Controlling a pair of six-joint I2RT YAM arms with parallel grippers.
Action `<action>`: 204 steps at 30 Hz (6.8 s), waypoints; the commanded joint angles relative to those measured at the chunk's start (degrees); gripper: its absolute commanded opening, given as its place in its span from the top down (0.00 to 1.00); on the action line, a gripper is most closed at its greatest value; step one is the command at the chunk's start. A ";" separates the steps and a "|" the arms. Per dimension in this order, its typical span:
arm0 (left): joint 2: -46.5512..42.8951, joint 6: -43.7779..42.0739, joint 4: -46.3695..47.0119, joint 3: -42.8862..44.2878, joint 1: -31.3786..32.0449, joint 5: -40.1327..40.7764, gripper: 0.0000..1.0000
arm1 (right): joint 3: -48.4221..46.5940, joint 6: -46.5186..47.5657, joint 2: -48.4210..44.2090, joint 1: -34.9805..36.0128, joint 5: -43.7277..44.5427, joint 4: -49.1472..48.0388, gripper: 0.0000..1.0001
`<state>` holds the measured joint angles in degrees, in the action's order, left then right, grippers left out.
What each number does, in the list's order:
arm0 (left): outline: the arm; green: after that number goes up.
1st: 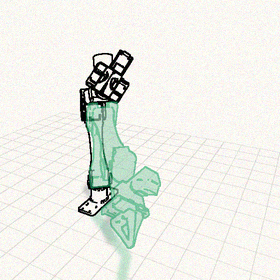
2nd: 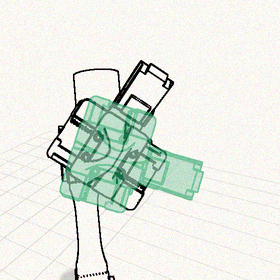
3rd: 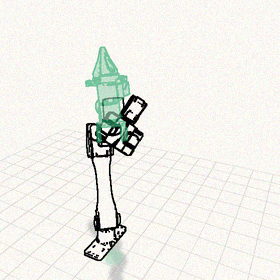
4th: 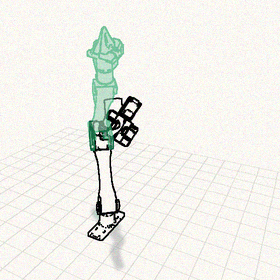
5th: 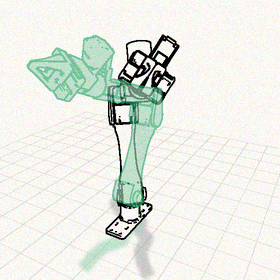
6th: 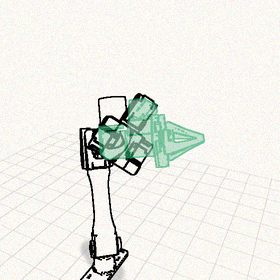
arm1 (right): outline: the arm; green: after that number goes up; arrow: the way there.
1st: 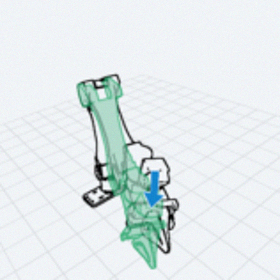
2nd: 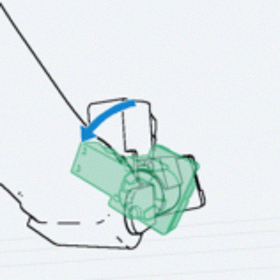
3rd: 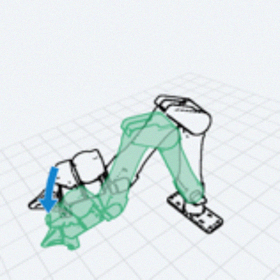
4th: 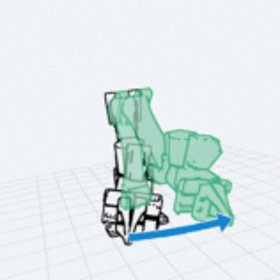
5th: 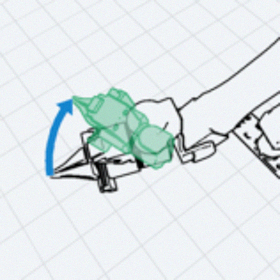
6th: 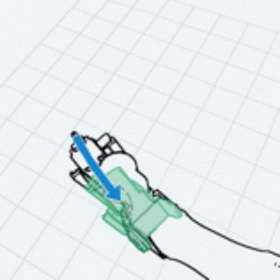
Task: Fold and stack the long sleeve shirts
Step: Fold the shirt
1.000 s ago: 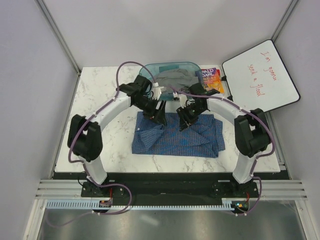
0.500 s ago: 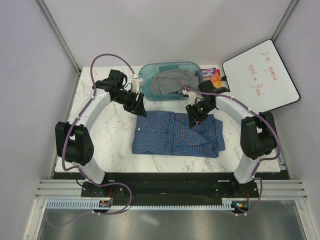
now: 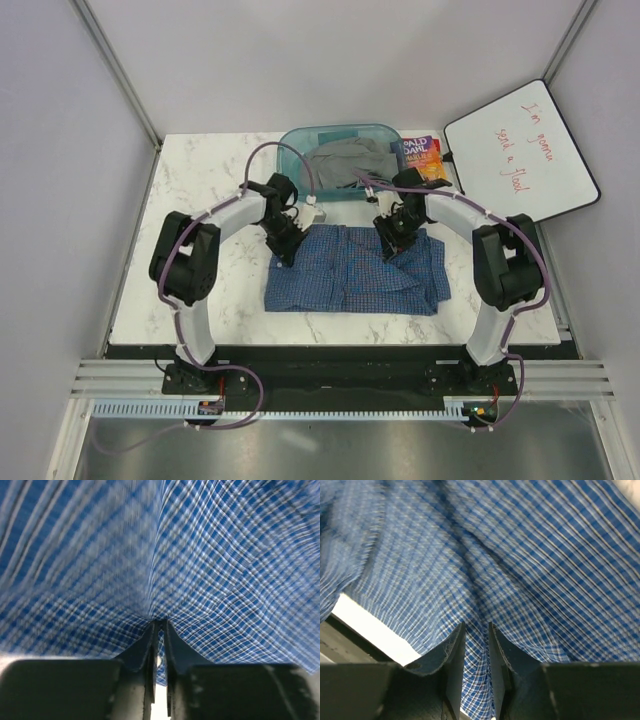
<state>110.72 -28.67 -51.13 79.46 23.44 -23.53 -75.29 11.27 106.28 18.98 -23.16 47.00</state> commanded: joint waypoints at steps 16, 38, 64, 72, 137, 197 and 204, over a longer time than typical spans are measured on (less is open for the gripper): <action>-15.00 0.90 -5.29 -8.71 11.03 -22.69 0.92 | -5.22 5.17 6.66 4.13 3.65 -7.63 0.68; -2.52 13.46 3.76 -5.10 4.24 -5.04 0.90 | 5.24 7.71 -4.69 2.20 17.08 -1.56 0.68; -47.06 -34.60 -5.21 -30.84 13.36 -10.59 0.42 | -10.32 14.31 6.66 11.43 17.01 -6.05 0.66; -55.61 -33.04 15.33 -44.20 34.55 5.41 0.53 | -10.41 13.17 10.17 11.43 15.69 -5.78 0.67; -29.25 -2.44 -5.99 -14.96 5.13 -22.18 0.49 | 7.39 -8.45 -21.72 -2.02 -15.25 -2.28 0.29; -16.57 -2.97 -6.61 -18.29 7.58 -21.21 0.98 | 10.25 7.97 -7.93 11.25 -23.78 6.35 1.00; -24.14 -5.61 -7.49 -20.66 7.41 -22.00 0.98 | 6.21 15.09 -11.53 12.39 -23.69 5.56 1.00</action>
<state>90.37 -30.46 -57.49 59.88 30.89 -43.88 -65.32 20.18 97.95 30.46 -45.23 53.58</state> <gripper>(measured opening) 0.028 0.010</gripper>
